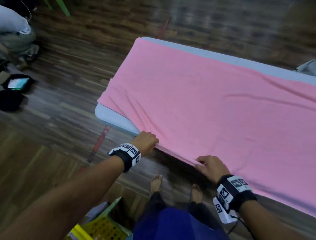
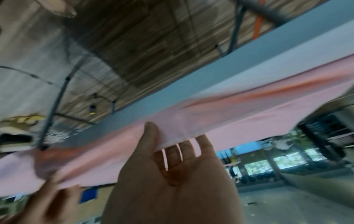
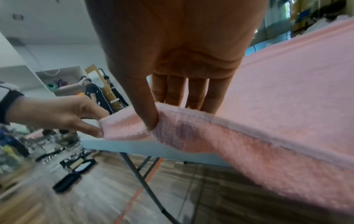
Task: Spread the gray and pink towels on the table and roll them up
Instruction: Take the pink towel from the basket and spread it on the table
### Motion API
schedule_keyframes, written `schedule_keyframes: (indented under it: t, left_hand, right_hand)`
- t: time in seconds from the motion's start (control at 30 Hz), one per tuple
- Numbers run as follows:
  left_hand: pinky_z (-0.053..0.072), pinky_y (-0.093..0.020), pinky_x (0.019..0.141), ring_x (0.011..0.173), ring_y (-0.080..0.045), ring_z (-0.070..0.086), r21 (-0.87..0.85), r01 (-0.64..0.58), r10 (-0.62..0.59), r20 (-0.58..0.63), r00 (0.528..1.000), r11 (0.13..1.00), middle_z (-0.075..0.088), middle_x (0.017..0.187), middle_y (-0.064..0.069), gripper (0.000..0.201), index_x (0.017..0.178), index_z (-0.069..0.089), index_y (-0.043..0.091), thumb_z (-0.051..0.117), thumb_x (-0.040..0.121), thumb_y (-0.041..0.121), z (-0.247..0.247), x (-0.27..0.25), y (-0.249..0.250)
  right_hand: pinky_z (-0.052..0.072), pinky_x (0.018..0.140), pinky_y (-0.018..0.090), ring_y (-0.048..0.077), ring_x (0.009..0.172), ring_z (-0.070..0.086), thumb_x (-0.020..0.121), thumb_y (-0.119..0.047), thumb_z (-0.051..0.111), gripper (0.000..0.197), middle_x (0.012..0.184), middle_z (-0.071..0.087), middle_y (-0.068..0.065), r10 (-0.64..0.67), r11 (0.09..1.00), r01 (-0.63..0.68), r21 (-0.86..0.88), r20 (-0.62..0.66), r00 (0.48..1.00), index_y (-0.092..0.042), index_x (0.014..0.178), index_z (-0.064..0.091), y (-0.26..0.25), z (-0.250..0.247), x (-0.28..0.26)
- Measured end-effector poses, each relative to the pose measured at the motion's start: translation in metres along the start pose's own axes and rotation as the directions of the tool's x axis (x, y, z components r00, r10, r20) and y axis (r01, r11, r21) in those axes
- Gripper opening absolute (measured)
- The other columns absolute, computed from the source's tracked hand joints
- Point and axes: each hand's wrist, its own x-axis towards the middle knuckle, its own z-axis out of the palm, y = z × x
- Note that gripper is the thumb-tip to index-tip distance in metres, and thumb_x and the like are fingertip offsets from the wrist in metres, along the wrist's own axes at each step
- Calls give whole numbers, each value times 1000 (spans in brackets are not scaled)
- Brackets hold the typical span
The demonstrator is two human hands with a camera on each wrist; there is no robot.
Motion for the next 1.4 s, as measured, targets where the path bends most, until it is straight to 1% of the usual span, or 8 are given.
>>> schedule_keyframes:
  t: [0.1, 0.23, 0.37, 0.53, 0.8, 1.07, 1.27, 1.4]
  left_hand:
    - [39, -36, 80, 97, -29, 58, -58, 39, -39, -15, 999, 998, 65, 104, -7, 22, 106, 64, 16, 46, 94, 20, -2, -17, -43]
    - [41, -37, 81, 97, -29, 59, -140, -29, 18, -79, 997, 990, 67, 102, -7, 23, 107, 65, 15, 50, 90, 18, -7, -30, -47]
    - [41, -39, 72, 89, -31, 59, -160, -90, 79, -78, 994, 983, 65, 93, -10, 15, 99, 63, 10, 55, 90, 18, -13, -28, -60]
    - [39, -36, 75, 95, -32, 57, -102, -59, 62, 27, 998, 993, 63, 97, -13, 14, 98, 60, 7, 55, 88, 14, -13, -22, -145]
    - [35, -33, 94, 104, -23, 60, 270, 227, -245, 34, 969, 936, 64, 108, -3, 25, 104, 63, 19, 53, 83, 9, -25, -50, -275]
    - [32, -31, 90, 101, -20, 63, 276, 332, -361, 61, 930, 902, 66, 110, 0, 18, 100, 62, 22, 54, 84, 18, 22, -103, -280]
    - [33, -33, 91, 101, -23, 61, 244, 400, -420, 38, 907, 884, 63, 113, -3, 20, 107, 59, 19, 51, 89, 19, 38, -121, -272]
    - [43, -34, 86, 106, -27, 62, 174, 447, -475, 192, 859, 878, 60, 124, -7, 37, 120, 57, 19, 53, 83, 15, 50, -120, -250]
  right_hand:
    - [46, 82, 31, 20, 99, 59, 83, -41, 64, 22, 105, 63, -4, -3, 1000, 3, 4, -38, 999, -33, 104, 65, -30, 4, 13]
    - [46, 89, 37, 18, 101, 53, 76, -45, 73, 49, 111, 56, -1, -167, 974, 176, 144, -74, 983, -27, 119, 57, -123, 23, 50]
    - [48, 74, 36, 27, 88, 59, 87, -41, 59, 18, 94, 66, 3, -119, 986, 131, 106, -113, 986, -26, 97, 62, -186, 34, 70]
    - [49, 71, 35, 26, 79, 59, 88, -31, 59, 10, 81, 66, 3, -66, 990, 81, 112, -131, 989, -24, 86, 66, -172, 27, 64]
    - [45, 82, 36, 20, 91, 55, 89, -31, 60, 12, 95, 58, -4, -35, 995, 46, 87, -123, 992, -24, 95, 68, -169, 30, 58]
    - [47, 78, 33, 23, 93, 58, 90, -18, 56, 17, 91, 51, -5, -123, 991, 122, -48, -8, 992, -20, 98, 71, -182, 45, 56]
    - [43, 76, 29, 20, 88, 56, 87, -18, 61, 11, 92, 57, -4, -111, 994, 111, -11, 0, 994, -27, 92, 59, -183, 58, 55]
    - [46, 85, 27, 14, 91, 61, 83, -29, 67, 18, 92, 62, -10, -38, 999, 39, -7, 115, 993, -33, 100, 63, -157, 61, 49]
